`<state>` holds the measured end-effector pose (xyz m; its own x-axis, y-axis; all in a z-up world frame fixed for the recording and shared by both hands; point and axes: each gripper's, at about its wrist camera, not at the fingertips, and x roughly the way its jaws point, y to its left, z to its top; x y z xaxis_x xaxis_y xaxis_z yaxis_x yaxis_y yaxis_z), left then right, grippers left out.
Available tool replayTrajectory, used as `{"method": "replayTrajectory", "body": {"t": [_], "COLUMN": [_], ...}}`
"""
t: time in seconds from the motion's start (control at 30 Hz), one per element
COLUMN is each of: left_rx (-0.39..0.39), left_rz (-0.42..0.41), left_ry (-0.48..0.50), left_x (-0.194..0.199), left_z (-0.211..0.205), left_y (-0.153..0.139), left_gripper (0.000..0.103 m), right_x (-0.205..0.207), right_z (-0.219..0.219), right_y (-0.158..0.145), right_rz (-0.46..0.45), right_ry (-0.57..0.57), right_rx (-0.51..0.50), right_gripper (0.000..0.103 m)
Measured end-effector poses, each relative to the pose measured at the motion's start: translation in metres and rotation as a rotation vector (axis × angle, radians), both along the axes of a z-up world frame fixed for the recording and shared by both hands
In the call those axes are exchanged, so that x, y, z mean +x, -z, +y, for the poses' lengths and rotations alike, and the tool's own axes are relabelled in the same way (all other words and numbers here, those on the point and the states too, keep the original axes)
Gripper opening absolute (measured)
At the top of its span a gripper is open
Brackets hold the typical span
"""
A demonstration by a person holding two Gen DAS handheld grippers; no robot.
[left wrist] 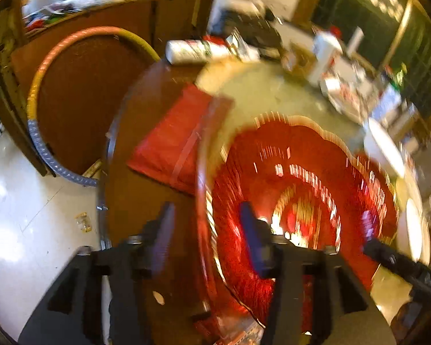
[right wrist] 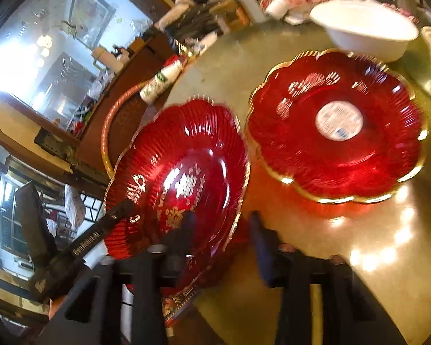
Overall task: Organize plates and bowls
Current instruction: 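Grasp the smaller red stickered plate with the right tool while the left tool holds the wedding plate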
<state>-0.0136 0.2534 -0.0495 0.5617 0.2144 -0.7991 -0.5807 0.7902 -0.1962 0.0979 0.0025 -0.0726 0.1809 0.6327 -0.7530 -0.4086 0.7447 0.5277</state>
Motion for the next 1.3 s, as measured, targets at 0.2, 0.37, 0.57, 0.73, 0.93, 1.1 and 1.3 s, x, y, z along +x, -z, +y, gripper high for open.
{"method": "replayTrajectory", "body": {"t": [0.2, 0.37, 0.57, 0.73, 0.93, 1.1, 1.3], "left_rx": [-0.008, -0.105, -0.145, -0.171, -0.197, -0.168, -0.06], "left_rz": [-0.116, -0.113, 0.096, 0.188, 0.286, 0.347, 0.378], "left_ry": [0.086, 0.37, 0.609, 0.633, 0.682, 0.685, 0.688], "left_x": [0.026, 0.102, 0.189, 0.219, 0.23, 0.231, 0.23], "left_z": [-0.012, -0.063, -0.12, -0.127, -0.14, -0.145, -0.149], "left_y": [-0.052, -0.075, -0.05, -0.025, 0.0, 0.01, 0.009], "left_gripper": [0.071, 0.072, 0.072, 0.072, 0.072, 0.072, 0.039], "right_x": [0.011, 0.035, 0.056, 0.067, 0.076, 0.077, 0.078], "right_z": [-0.058, -0.106, -0.123, -0.128, -0.129, -0.13, -0.126], "right_y": [-0.018, -0.008, 0.011, 0.017, 0.028, 0.029, 0.033], "right_rz": [-0.024, 0.039, 0.124, 0.118, 0.124, 0.122, 0.154], "right_ry": [0.136, 0.283, 0.328, 0.343, 0.329, 0.341, 0.327], "right_rx": [0.061, 0.089, 0.116, 0.138, 0.217, 0.242, 0.229], "right_gripper": [0.066, 0.068, 0.068, 0.068, 0.067, 0.066, 0.04]}}
